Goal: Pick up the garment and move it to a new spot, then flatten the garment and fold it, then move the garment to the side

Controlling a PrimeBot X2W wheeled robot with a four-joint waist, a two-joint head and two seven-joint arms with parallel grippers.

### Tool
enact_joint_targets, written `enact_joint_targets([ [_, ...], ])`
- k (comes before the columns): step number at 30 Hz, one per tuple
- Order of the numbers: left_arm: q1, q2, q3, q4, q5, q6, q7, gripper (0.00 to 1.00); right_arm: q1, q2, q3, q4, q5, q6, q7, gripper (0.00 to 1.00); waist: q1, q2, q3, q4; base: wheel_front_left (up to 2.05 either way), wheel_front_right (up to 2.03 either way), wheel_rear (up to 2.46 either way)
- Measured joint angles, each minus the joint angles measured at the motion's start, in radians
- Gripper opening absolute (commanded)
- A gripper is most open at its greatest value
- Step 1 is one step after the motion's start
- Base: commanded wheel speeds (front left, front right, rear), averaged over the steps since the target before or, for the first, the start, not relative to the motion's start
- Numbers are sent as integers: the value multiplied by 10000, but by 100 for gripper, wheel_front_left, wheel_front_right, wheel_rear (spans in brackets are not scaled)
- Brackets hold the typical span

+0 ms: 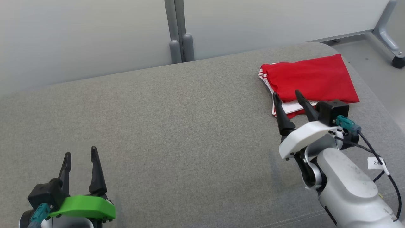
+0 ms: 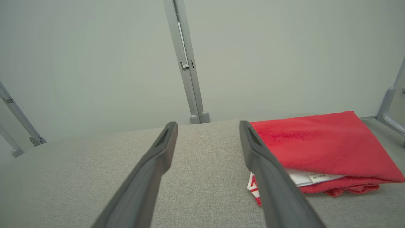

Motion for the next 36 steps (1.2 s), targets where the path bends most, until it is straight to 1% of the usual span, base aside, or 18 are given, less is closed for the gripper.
enact_joint_targets([
  [9, 410, -46, 182, 54, 31, 0, -125, 100, 1122, 382, -199, -974, -654, -10, 0, 100, 0, 0, -128, 95, 0, 0, 0],
  [17, 715, -54, 180, 52, 100, 0, -155, 100, 1982, 453, -493, -1476, -1049, -21, 0, 100, 0, 0, -218, 87, 0, 0, 0],
  [28, 1066, -65, 161, 46, 146, 0, -169, 100, 2704, 531, -936, -1925, -1498, -23, 0, 100, 0, 0, -293, 87, 0, 0, 0],
  [36, 1078, -67, 159, -35, 221, 0, -244, 100, 2888, 667, -1124, -2203, -1816, -23, 0, 100, 0, 0, -290, 167, 0, 0, 0],
])
